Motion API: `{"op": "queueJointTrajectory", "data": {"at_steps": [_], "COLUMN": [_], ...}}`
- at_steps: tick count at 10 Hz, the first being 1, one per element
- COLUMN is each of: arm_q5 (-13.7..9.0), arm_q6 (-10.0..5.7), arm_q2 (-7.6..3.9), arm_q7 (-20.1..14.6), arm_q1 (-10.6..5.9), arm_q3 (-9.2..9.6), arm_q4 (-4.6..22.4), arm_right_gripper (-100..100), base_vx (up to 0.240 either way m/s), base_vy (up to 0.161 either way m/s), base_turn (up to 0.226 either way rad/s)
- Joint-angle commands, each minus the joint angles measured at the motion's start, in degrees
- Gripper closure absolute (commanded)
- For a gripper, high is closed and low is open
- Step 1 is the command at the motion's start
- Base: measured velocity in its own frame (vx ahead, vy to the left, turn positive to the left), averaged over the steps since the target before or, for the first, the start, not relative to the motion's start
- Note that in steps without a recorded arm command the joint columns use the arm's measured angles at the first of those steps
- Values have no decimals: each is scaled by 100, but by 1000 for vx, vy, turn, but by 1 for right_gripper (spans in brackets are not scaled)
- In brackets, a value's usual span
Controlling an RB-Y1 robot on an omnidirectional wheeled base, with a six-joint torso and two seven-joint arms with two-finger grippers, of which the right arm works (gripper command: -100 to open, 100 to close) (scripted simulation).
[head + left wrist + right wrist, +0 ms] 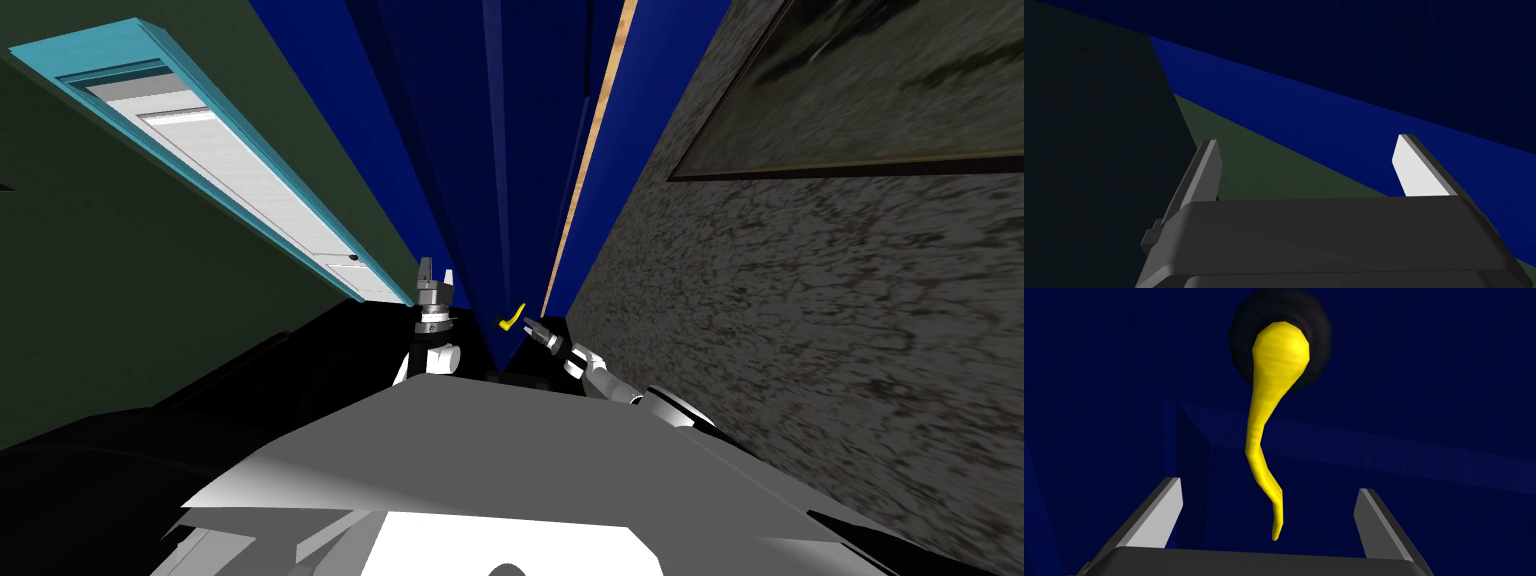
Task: Push the door open
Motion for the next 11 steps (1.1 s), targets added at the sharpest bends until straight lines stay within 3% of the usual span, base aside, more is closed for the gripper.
{"op": "queueJointTrajectory", "data": {"at_steps": [1,9,10,11], "arm_q5": [0,0,35,41], "arm_q6": [-4,-4,-135,-155], "arm_q2": [-4,-4,-112,-127], "arm_q7": [-2,-2,-65,-74], "arm_q1": [3,3,26,29], "arm_q3": [1,1,105,121], "arm_q4": [-4,-4,-64,-73], "arm_right_gripper": [-100,-100,-100,-100], "base_vx": [-6,-4,-23,-27], "base_vy": [-4,-3,-20,-21], "base_turn": [-10,-7,-48,-57]}}
